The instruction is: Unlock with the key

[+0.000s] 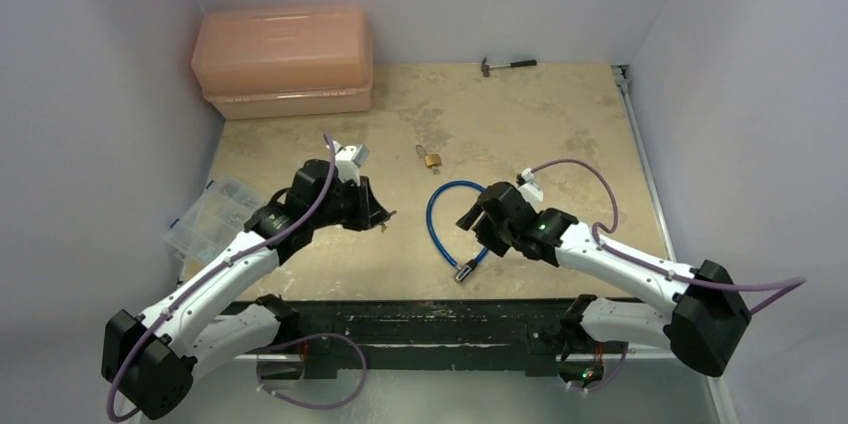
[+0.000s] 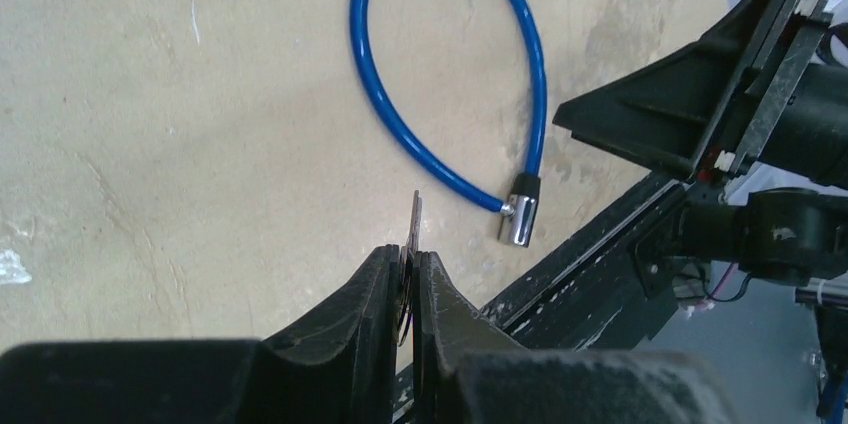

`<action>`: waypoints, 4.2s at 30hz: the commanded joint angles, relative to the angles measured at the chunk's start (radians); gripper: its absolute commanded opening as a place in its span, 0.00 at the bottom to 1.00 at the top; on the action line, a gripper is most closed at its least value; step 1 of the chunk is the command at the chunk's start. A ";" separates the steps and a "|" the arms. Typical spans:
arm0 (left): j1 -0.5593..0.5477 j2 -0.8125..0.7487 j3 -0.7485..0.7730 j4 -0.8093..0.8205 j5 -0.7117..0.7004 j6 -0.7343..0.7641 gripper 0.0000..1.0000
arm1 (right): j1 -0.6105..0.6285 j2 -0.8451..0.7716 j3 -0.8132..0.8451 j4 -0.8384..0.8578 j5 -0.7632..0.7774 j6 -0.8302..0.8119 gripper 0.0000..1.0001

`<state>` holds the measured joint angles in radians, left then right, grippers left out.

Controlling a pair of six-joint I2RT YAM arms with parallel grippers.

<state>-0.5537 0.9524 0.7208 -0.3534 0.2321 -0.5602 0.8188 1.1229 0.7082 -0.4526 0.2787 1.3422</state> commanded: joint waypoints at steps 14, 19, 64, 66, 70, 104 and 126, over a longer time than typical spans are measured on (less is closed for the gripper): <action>-0.012 0.054 -0.046 0.055 0.077 0.019 0.00 | 0.081 0.224 0.056 -0.185 -0.007 0.184 0.60; -0.012 0.049 -0.042 0.049 0.071 0.024 0.00 | 0.110 0.289 0.060 -0.184 -0.028 0.214 0.60; -0.014 0.039 -0.102 0.163 0.206 -0.014 0.00 | 0.097 -0.035 -0.280 0.443 -0.051 0.198 0.00; -0.017 0.050 -0.135 0.222 0.225 -0.051 0.00 | 0.095 -0.049 -0.275 0.377 -0.028 0.256 0.00; -0.033 0.055 -0.204 0.334 0.245 -0.132 0.00 | 0.074 -0.070 -0.271 0.321 -0.029 0.360 0.00; -0.184 0.167 -0.329 0.779 0.177 -0.377 0.00 | 0.024 -0.170 -0.321 0.496 -0.076 0.624 0.00; -0.188 0.172 -0.317 0.792 0.163 -0.399 0.00 | 0.023 -0.140 -0.242 0.454 -0.049 0.621 0.00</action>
<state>-0.7357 1.1267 0.3790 0.3882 0.4114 -0.9516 0.8448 0.9928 0.4015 -0.0437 0.1921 1.9537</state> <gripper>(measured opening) 0.114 0.244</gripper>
